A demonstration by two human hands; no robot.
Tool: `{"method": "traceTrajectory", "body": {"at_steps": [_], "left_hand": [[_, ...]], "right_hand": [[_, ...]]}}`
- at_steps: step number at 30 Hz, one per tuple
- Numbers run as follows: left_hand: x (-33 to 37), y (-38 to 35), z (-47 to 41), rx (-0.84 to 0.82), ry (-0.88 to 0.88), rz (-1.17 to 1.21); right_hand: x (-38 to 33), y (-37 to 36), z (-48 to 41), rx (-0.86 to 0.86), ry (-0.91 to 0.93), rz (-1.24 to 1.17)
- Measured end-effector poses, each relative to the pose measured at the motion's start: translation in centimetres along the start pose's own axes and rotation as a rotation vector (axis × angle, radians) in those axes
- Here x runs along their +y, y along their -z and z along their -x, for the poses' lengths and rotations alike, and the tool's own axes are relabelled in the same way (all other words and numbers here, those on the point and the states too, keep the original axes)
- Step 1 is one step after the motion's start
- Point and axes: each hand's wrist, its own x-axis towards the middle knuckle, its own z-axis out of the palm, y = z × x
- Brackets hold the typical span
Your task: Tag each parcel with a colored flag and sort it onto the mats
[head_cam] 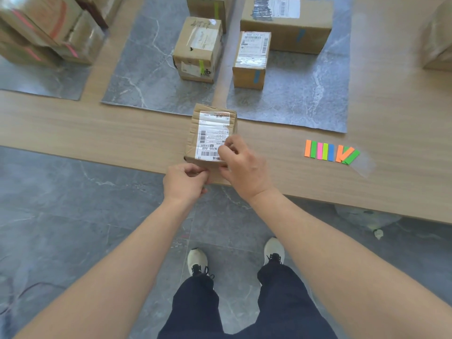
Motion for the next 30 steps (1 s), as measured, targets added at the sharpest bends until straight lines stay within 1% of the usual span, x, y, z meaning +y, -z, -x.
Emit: {"method": "traceTrajectory", "body": {"at_steps": [3,7,8,10,12,13,15,17,19,21,24,26,30], "left_hand": [[-0.1,1.6,-0.8,0.066,0.024,0.005],[0.9,3.1,-1.6,0.136,-0.055,0.016],[1.2,3.3,-1.7,0.164,-0.076,0.023],[1.9,3.6,-2.1,0.2,-0.11,0.01],[2.7,3.9,-2.4,0.161,-0.114,0.023],[3.0,3.9,-2.6,0.121,-0.105,0.038],[3.9,3.7,-2.7,0.033,-0.077,0.087],[4.9,3.5,-2.6,-0.046,-0.029,0.188],[5.6,3.7,-2.6,-0.113,-0.003,0.222],[6.1,4.2,-2.7,-0.166,-0.033,0.191],[7.1,5.5,-2.6,-0.216,-0.072,0.179],[8.2,6.5,-2.7,-0.225,-0.1,0.216],[10.9,9.5,-2.5,-0.23,-0.128,0.251]], "right_hand": [[-0.4,-0.4,0.2,0.011,-0.01,0.044],[-0.6,-0.4,0.3,-0.002,-0.063,-0.014],[-0.7,-0.2,0.3,-0.014,-0.107,-0.06],[-1.3,0.5,0.2,-0.01,-0.267,-0.185],[-2.0,1.4,-0.1,0.024,-0.468,-0.323],[-2.2,1.6,-0.5,0.015,-0.55,-0.368],[-2.5,1.4,-1.4,-0.05,-0.671,-0.468],[-2.8,0.5,-2.3,-0.121,-0.802,-0.636],[-3.1,0.0,-3.0,-0.147,-0.909,-0.772],[-3.7,0.5,-3.4,-0.145,-0.941,-0.847],[-5.0,1.5,-4.0,-0.127,-0.914,-0.798],[-6.2,2.3,-4.7,-0.093,-0.889,-0.765],[-9.1,4.4,-7.0,-0.02,-0.869,-0.777]]}}
